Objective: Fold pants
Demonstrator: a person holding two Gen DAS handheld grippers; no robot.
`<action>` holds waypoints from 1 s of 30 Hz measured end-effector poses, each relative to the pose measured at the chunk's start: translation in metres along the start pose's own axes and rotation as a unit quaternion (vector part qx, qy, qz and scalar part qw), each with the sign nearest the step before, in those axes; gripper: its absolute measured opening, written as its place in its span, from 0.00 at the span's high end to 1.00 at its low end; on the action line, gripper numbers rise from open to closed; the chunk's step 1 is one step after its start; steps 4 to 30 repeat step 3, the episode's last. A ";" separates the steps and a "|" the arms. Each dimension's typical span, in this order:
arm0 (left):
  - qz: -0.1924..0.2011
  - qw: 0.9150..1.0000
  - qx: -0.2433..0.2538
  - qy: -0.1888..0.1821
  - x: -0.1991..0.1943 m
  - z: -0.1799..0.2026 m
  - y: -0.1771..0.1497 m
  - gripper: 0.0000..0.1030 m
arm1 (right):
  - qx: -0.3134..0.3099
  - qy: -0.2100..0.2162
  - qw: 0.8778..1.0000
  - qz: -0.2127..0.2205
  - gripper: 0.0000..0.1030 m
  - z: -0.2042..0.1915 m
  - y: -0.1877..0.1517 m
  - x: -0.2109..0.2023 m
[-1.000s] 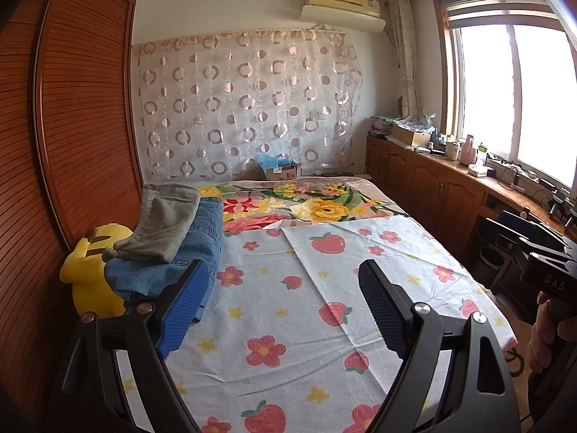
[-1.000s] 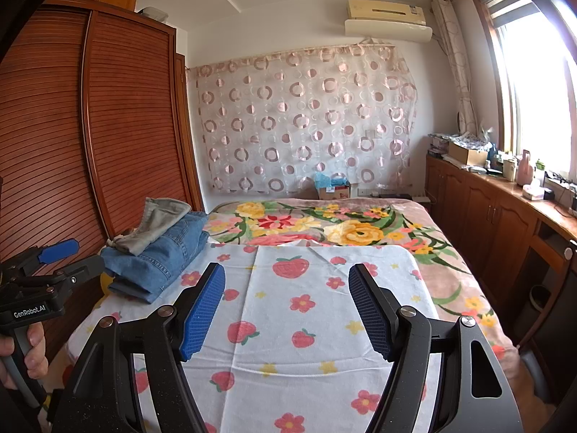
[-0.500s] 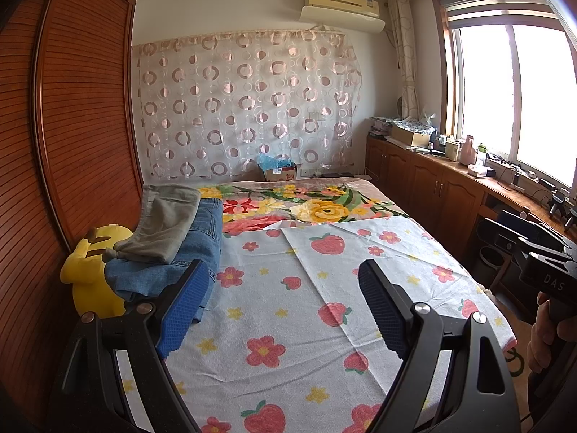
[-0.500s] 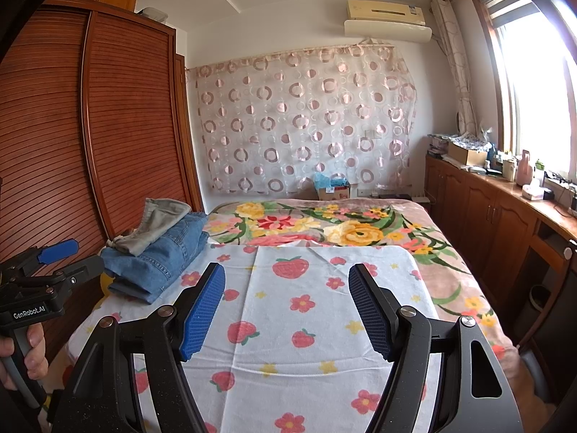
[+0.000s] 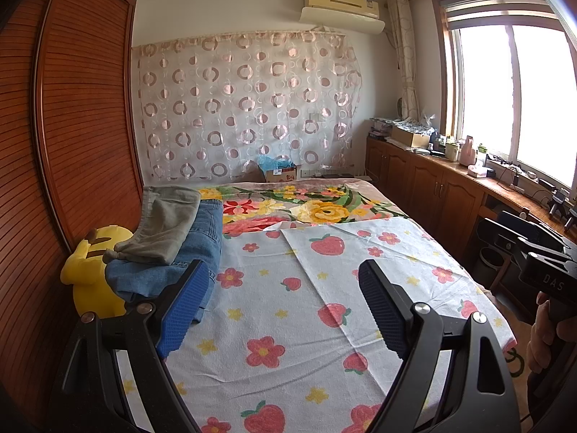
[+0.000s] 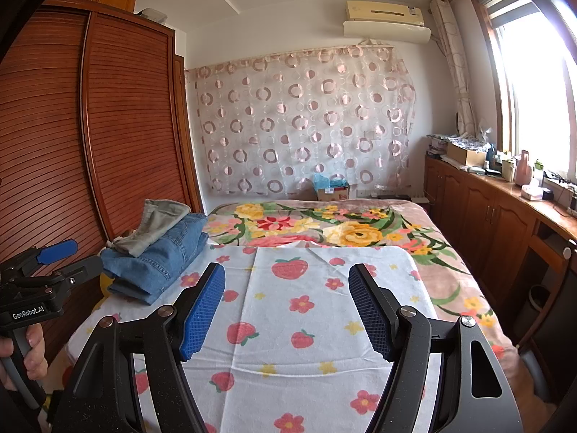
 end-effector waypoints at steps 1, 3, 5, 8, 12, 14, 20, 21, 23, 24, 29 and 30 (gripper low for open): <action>0.000 1.000 0.000 0.000 0.000 0.000 0.000 0.17 | 0.000 0.000 1.000 0.000 0.29 0.000 0.000 0.000; 0.000 1.000 0.000 0.000 0.000 0.000 0.000 0.17 | 0.001 0.000 1.000 0.000 0.29 0.000 0.000 0.000; 0.000 1.000 0.000 0.000 0.000 0.000 0.000 0.17 | 0.001 0.000 1.000 0.000 0.29 0.000 0.000 0.000; 0.000 1.000 0.000 0.000 0.000 0.000 0.000 0.17 | 0.001 0.000 1.000 0.000 0.29 0.000 0.000 0.000; 0.000 1.000 0.000 0.000 0.000 0.000 0.000 0.17 | 0.001 0.000 1.000 0.000 0.29 0.000 0.000 0.000; 0.000 1.000 0.000 0.000 0.000 0.000 0.000 0.17 | 0.001 0.000 1.000 0.000 0.29 0.000 0.000 0.000; 0.000 1.000 0.000 0.000 0.000 0.000 0.000 0.17 | 0.001 0.000 1.000 0.000 0.29 0.000 0.000 0.000; 0.000 1.000 0.000 0.000 0.000 0.000 0.000 0.17 | 0.001 0.000 1.000 0.000 0.29 0.000 0.000 0.000; 0.000 1.000 0.000 0.000 0.000 0.000 0.000 0.17 | 0.001 0.000 1.000 0.000 0.29 0.000 0.000 0.000; 0.000 1.000 0.000 0.000 0.000 0.000 0.000 0.17 | 0.001 0.000 1.000 0.000 0.29 0.000 0.000 0.000; 0.000 1.000 0.000 0.000 0.000 0.000 0.000 0.17 | 0.001 0.000 1.000 0.000 0.29 0.000 0.000 0.000; 0.000 1.000 0.000 0.000 0.000 0.000 0.000 0.17 | 0.001 0.000 1.000 0.000 0.29 0.000 0.000 0.000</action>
Point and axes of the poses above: each gripper's, at about its wrist camera, not at the fingertips, and x roughly the way its jaws point, z to its right, y to its top, the point moved 7 cm from there along x, roughly the way its jaws point, and after that the axes turned 6 degrees about -x, right-handed, at the moved point
